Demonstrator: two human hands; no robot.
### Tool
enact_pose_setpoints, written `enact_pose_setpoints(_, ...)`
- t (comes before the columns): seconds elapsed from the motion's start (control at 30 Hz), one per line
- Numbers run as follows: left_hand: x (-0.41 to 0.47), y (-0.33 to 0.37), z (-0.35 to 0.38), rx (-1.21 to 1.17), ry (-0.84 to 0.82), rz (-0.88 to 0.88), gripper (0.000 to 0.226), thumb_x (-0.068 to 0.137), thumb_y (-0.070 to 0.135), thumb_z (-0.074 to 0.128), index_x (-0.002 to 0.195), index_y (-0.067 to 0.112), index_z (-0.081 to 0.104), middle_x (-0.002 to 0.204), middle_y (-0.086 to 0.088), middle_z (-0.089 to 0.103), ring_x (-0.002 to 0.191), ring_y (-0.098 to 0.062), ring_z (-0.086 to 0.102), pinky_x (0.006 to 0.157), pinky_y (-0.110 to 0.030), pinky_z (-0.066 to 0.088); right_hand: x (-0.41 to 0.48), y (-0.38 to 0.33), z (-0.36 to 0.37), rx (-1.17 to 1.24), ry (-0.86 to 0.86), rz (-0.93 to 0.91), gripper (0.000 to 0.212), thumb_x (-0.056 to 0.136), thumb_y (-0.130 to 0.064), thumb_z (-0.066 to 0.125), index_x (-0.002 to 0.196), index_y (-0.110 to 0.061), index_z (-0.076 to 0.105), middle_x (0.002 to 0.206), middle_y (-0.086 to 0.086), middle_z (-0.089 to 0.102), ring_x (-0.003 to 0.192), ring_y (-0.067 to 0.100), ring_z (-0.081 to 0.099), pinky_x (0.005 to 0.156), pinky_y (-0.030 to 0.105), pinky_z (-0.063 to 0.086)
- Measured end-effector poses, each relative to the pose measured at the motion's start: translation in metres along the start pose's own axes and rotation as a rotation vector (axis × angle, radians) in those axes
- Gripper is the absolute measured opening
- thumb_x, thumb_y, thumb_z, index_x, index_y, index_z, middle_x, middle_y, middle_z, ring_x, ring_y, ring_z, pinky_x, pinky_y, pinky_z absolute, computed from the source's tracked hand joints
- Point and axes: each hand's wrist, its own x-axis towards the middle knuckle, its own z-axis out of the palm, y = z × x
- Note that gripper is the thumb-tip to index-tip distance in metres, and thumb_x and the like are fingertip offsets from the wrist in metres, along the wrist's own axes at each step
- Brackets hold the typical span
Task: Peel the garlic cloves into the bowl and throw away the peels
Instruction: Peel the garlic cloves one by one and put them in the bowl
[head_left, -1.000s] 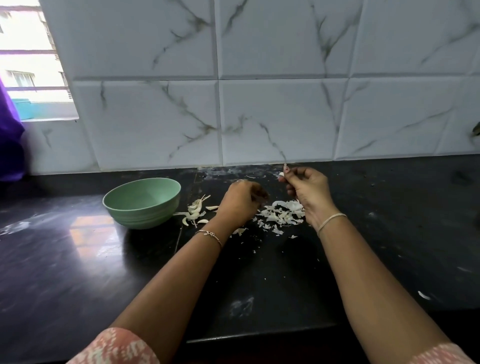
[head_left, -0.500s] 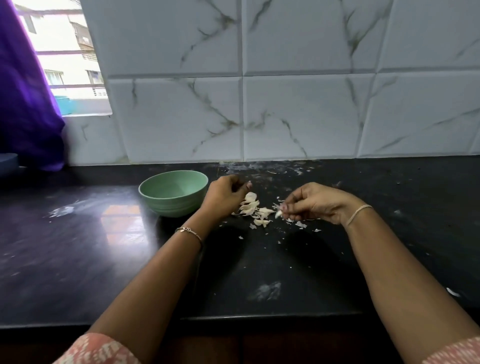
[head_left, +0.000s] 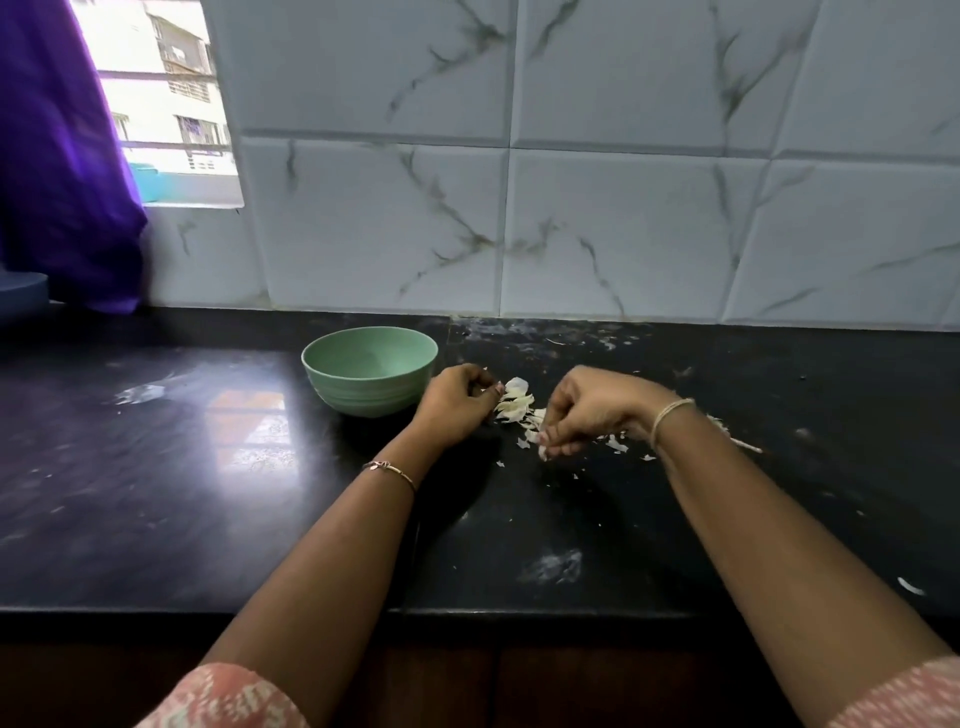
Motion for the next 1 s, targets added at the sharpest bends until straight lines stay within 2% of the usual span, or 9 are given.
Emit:
enact_pose_setpoints(0.17,0.000,0.004,0.000,-0.007,0.006,-0.013,0.017,0.092,0.019,0.065,0.100,0.004,0.069,0.068,-0.002,0.063,0.062,-0.012,0.057,0.051,-0.008,0.038,-0.008,-0.018,-0.024,0.068,0.083,-0.103,0.007,0.084,0.001,0.070,0.088,0.006,0.069,0.066,0.006,0.071,0.060,0.009,0.066,0.062,0.019,0.056)
enact_pose_setpoints(0.3,-0.001,0.004,0.000,-0.038,0.028,-0.024,0.015,0.092,0.015,0.064,0.101,0.004,0.068,0.061,0.007,0.057,0.046,0.005,0.053,0.047,-0.005,0.037,-0.004,0.000,0.006,-0.009,-0.053,0.012,0.007,0.085,0.001,0.070,0.086,0.007,0.069,0.068,0.009,0.070,0.054,0.008,0.064,0.054,0.015,0.053)
enact_pose_setpoints(0.37,-0.001,0.004,0.000,-0.037,0.044,-0.019,0.015,0.091,0.015,0.065,0.102,0.004,0.068,0.061,0.008,0.057,0.044,0.007,0.052,0.047,-0.006,0.036,-0.006,-0.001,0.002,0.019,-0.044,-0.039,0.004,0.084,0.000,0.070,0.081,0.002,0.070,0.069,0.008,0.070,0.057,0.008,0.063,0.055,0.015,0.053)
enact_pose_setpoints(0.5,-0.002,0.008,0.001,-0.082,0.079,0.069,0.025,0.082,0.016,0.076,0.105,0.013,0.067,0.085,0.004,0.065,0.065,-0.003,0.057,0.061,-0.006,0.043,-0.010,-0.007,-0.019,0.221,0.142,-0.167,0.012,0.088,-0.007,0.068,0.095,0.003,0.068,0.071,0.004,0.070,0.059,0.008,0.061,0.053,0.016,0.051)
enact_pose_setpoints(0.57,-0.005,0.014,0.001,-0.117,0.060,0.152,0.035,0.075,0.014,0.082,0.106,0.017,0.066,0.099,0.001,0.066,0.064,-0.007,0.059,0.063,-0.011,0.047,-0.004,0.001,-0.020,0.312,0.195,-0.157,0.014,0.089,-0.012,0.067,0.098,-0.001,0.067,0.075,0.005,0.064,0.063,0.011,0.056,0.053,0.020,0.048)
enact_pose_setpoints(0.63,-0.008,0.023,0.004,-0.165,0.045,0.208,0.038,0.073,0.012,0.084,0.105,0.018,0.065,0.103,0.003,0.065,0.062,-0.008,0.060,0.061,-0.012,0.049,0.002,0.013,-0.018,0.416,0.229,-0.108,0.007,0.091,-0.015,0.065,0.090,-0.009,0.066,0.076,0.003,0.058,0.063,0.010,0.049,0.054,0.023,0.040)
enact_pose_setpoints(0.77,-0.005,0.038,0.017,-0.221,0.112,0.252,0.023,0.075,0.018,0.083,0.090,0.026,0.067,0.095,0.008,0.068,0.069,-0.012,0.065,0.066,-0.022,0.053,0.011,0.033,-0.014,0.625,0.282,-0.050,0.018,0.091,-0.029,0.063,0.087,-0.011,0.067,0.070,-0.004,0.056,0.059,0.005,0.044,0.053,0.020,0.032)
enact_pose_setpoints(0.87,0.003,0.047,0.027,-0.213,0.118,0.204,0.020,0.081,0.022,0.078,0.079,0.036,0.065,0.085,0.014,0.069,0.075,-0.014,0.066,0.067,-0.024,0.052,0.016,0.038,-0.012,0.684,0.316,-0.090,0.017,0.095,-0.026,0.059,0.090,-0.011,0.065,0.068,-0.004,0.053,0.056,0.004,0.041,0.049,0.016,0.031)
enact_pose_setpoints(1.0,0.013,0.057,0.039,-0.224,0.086,0.138,0.008,0.085,0.024,0.073,0.086,0.029,0.068,0.085,0.010,0.071,0.079,-0.021,0.069,0.071,-0.033,0.057,0.022,0.043,-0.010,0.738,0.429,-0.117,0.020,0.097,-0.025,0.058,0.081,-0.013,0.063,0.068,-0.003,0.052,0.053,0.004,0.040,0.044,0.016,0.031)
